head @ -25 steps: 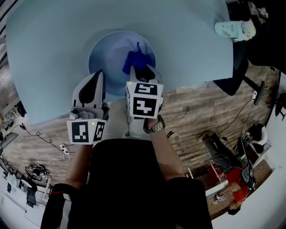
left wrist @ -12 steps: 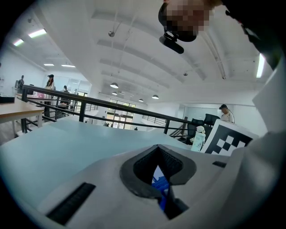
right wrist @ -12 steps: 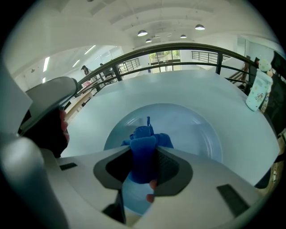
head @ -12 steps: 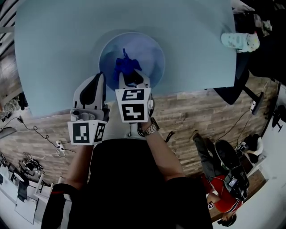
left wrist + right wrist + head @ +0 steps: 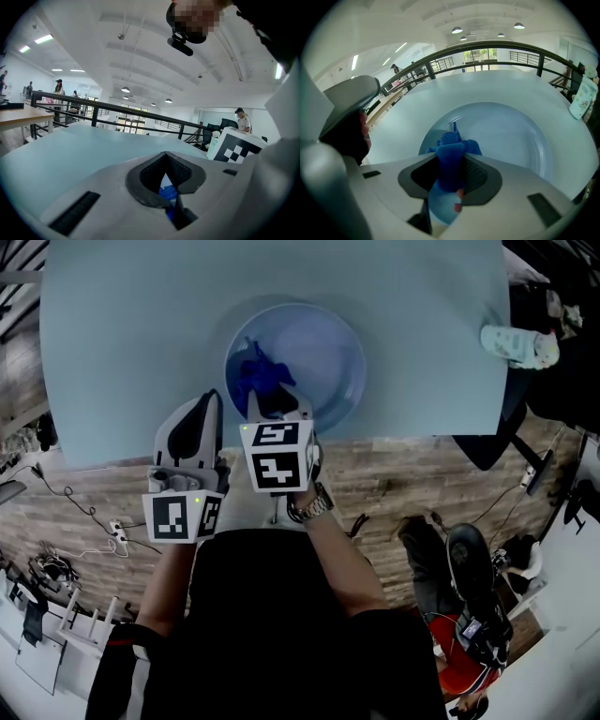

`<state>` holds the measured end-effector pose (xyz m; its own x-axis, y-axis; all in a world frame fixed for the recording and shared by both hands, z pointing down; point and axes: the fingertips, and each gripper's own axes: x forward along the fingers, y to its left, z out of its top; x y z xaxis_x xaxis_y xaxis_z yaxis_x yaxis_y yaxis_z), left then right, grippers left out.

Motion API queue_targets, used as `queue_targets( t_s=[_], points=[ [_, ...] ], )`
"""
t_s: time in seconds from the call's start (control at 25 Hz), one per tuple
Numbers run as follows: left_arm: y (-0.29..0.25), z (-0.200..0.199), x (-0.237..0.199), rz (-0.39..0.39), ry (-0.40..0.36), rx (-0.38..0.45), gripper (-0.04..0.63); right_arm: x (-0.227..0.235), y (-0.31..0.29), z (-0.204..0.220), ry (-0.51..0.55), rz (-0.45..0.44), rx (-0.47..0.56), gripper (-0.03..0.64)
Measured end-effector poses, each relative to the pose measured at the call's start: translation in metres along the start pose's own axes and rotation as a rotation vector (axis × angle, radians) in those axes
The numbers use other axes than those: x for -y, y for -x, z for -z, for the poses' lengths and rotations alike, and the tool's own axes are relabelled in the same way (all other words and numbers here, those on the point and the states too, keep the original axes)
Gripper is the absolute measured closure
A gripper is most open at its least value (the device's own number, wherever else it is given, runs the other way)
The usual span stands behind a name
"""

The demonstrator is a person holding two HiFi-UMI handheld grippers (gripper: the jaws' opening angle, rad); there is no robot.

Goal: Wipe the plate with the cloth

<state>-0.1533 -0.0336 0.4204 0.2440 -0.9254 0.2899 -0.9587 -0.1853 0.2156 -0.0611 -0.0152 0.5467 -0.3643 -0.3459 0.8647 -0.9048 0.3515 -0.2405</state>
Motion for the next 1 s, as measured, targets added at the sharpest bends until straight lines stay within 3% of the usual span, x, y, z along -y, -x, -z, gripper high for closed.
queue_targets(
  t_s=[1.0],
  points=[
    [-0.016,0.005,0.032,0.107,-0.024,-0.017,0.594,0.013,0.013,0.04,-0.07,0.004,-0.018,0.499]
  ],
)
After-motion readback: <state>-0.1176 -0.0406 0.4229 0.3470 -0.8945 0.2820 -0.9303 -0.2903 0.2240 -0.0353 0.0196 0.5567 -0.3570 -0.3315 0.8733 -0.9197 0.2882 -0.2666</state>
